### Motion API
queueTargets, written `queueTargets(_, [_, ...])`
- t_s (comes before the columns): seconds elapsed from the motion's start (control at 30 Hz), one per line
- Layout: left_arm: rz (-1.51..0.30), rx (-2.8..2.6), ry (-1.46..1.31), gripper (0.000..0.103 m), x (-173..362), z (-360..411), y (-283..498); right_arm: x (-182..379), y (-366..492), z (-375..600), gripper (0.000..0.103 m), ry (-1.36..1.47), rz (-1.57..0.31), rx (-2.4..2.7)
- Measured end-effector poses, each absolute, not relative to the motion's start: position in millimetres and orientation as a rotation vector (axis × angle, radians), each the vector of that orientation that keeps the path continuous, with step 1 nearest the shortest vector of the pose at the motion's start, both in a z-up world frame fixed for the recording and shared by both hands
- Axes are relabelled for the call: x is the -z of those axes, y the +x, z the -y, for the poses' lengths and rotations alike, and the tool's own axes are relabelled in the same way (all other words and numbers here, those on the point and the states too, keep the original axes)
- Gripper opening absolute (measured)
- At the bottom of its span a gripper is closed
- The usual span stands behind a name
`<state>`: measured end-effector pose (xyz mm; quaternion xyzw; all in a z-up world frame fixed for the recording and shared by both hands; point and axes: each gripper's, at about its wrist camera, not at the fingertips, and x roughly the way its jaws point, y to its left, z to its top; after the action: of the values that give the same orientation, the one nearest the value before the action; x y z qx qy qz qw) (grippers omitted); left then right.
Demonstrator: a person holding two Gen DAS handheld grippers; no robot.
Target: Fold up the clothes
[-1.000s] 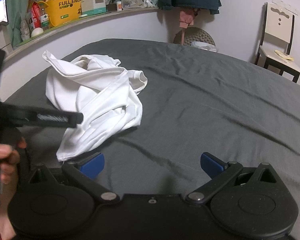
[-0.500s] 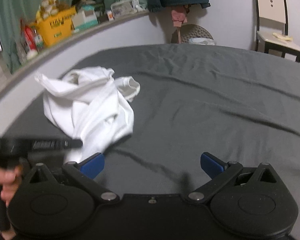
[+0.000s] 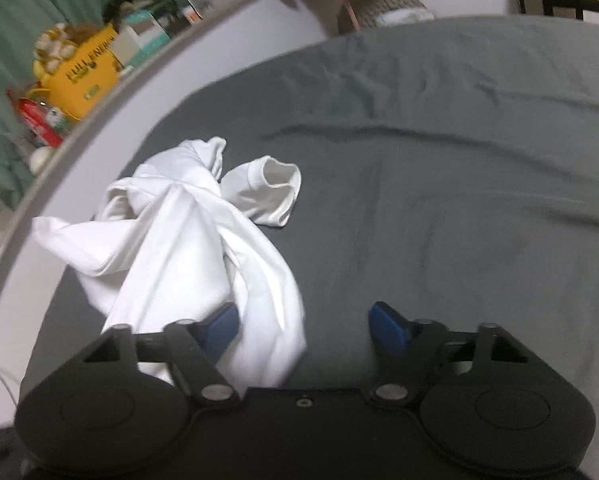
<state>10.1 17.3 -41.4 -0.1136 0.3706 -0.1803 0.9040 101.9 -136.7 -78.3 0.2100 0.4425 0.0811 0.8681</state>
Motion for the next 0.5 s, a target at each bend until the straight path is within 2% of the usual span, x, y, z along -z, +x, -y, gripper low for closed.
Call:
queueTargets(0.03, [-0.762,0.4,-0.233,0.001,42,-15,9,80,107,130,0.053,0.424,-0.94,-0.168])
queueTargets(0.07, [-0.754,0.427,-0.229,0.001,43,-11,8,82,112,123,0.035,0.408,-0.954,-0.166])
queueTargets(0.13, [-0.743,0.476,-0.209,0.001,41,-5,5,84,120,111,0.01,0.378,-0.976,-0.16])
queueTargets(0.37, [-0.722,0.574,-0.148,0.002,31,14,-7,23,69,153,0.008,0.339,-0.673,-0.055])
queueTargets(0.4, [-0.72,0.585,-0.135,0.007,29,18,-8,10,57,168,0.008,0.334,-0.63,-0.025])
queueTargets(0.47, [-0.707,0.606,-0.101,0.029,24,23,-14,-17,25,202,0.008,0.312,-0.549,0.082])
queueTargets(0.5, [-0.697,0.614,-0.085,0.057,22,25,-17,-27,8,218,0.008,0.308,-0.516,0.138])
